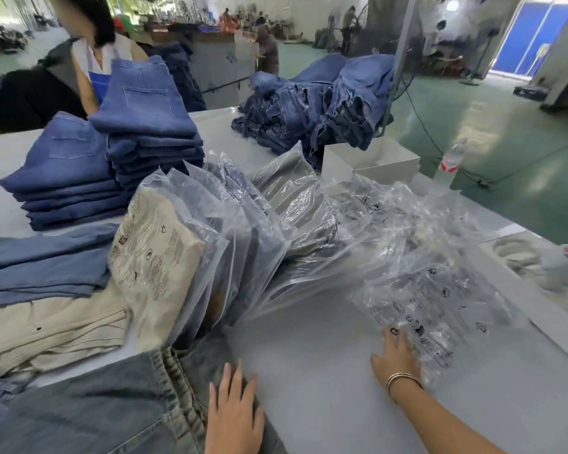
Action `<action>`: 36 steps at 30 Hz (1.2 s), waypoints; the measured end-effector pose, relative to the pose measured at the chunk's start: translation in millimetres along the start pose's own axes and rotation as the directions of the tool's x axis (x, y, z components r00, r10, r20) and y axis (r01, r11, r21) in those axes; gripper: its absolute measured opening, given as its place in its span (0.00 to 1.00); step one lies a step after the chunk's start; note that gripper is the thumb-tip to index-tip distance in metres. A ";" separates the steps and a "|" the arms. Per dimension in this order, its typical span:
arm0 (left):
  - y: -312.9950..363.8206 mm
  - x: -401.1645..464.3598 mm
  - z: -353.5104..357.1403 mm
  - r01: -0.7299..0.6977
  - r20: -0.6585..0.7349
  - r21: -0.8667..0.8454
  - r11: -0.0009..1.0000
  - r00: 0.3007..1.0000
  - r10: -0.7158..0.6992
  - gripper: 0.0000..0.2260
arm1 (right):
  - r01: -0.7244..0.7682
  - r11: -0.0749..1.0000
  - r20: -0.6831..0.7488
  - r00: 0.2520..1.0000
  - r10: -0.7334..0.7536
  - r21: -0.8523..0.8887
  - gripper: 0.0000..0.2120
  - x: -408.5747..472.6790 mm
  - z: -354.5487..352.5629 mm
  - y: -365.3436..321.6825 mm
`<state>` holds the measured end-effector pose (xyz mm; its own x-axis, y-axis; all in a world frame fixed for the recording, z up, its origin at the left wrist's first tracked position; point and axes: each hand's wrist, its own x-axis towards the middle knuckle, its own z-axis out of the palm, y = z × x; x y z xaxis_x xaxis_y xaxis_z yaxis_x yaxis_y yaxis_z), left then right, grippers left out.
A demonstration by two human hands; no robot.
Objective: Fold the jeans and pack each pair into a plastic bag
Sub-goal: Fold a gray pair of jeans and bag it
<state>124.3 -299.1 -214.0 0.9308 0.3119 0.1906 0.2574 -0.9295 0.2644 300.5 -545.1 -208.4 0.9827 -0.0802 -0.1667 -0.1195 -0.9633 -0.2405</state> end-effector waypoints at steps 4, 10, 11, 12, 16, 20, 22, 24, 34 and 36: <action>4.0 -0.4 6.3 0.032 0.064 -0.004 0.999 0.997 -0.031 0.12 | 0.078 0.997 -0.114 0.990 -0.079 -0.010 0.19 8.4 4.6 6.0; 29.5 15.5 -13.0 0.450 0.435 -0.414 0.791 0.861 -0.262 0.10 | 0.373 0.809 -0.183 0.928 -0.326 0.454 0.11 -55.8 5.1 -67.5; 36.1 16.8 -23.7 0.515 0.470 -0.578 0.633 0.844 -0.257 0.08 | 0.472 0.738 -0.226 0.881 -0.416 0.482 0.11 -80.3 7.5 -86.1; 40.6 18.5 -35.7 0.562 0.513 -0.703 0.436 0.825 -0.236 0.11 | 0.561 0.663 -0.239 0.822 -0.517 0.495 0.11 -105.1 11.0 -103.2; 7.4 11.7 -72.4 0.540 0.481 -0.840 -0.056 0.691 -0.539 0.07 | 0.784 0.428 -0.183 0.550 -0.815 0.450 0.17 -175.8 10.3 -150.1; -90.2 -21.6 -109.7 0.588 0.354 -0.804 0.086 0.590 -0.725 0.05 | 0.851 0.322 -0.384 0.484 -0.786 0.414 0.15 -189.8 2.8 -151.0; -146.8 -39.4 -124.9 0.655 0.323 -0.739 0.157 0.550 -0.770 0.07 | 0.790 0.432 -0.449 0.606 -0.656 0.436 0.16 -184.3 3.1 -143.4; -193.6 -54.3 -144.0 0.706 0.248 -0.661 0.254 0.525 -0.814 0.10 | 0.580 0.688 -0.318 0.815 -0.485 0.436 0.17 -173.2 5.5 -137.3; -133.9 -77.2 -144.0 0.328 0.051 0.023 0.944 0.943 -0.329 0.15 | 0.168 0.884 0.426 0.827 -0.367 0.435 0.03 -208.3 36.3 -175.0; -97.4 -77.5 -122.5 0.304 0.186 -0.295 0.906 0.948 -0.258 0.08 | 0.156 0.861 0.354 0.865 -0.356 0.484 0.07 -214.4 38.7 -178.1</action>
<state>-4.8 -208.6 -138.7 0.8645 0.4986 -0.0631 0.4395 -0.6892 0.5760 105.6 -346.5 -166.9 0.8428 0.3636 -0.3968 -0.0178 -0.7180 -0.6959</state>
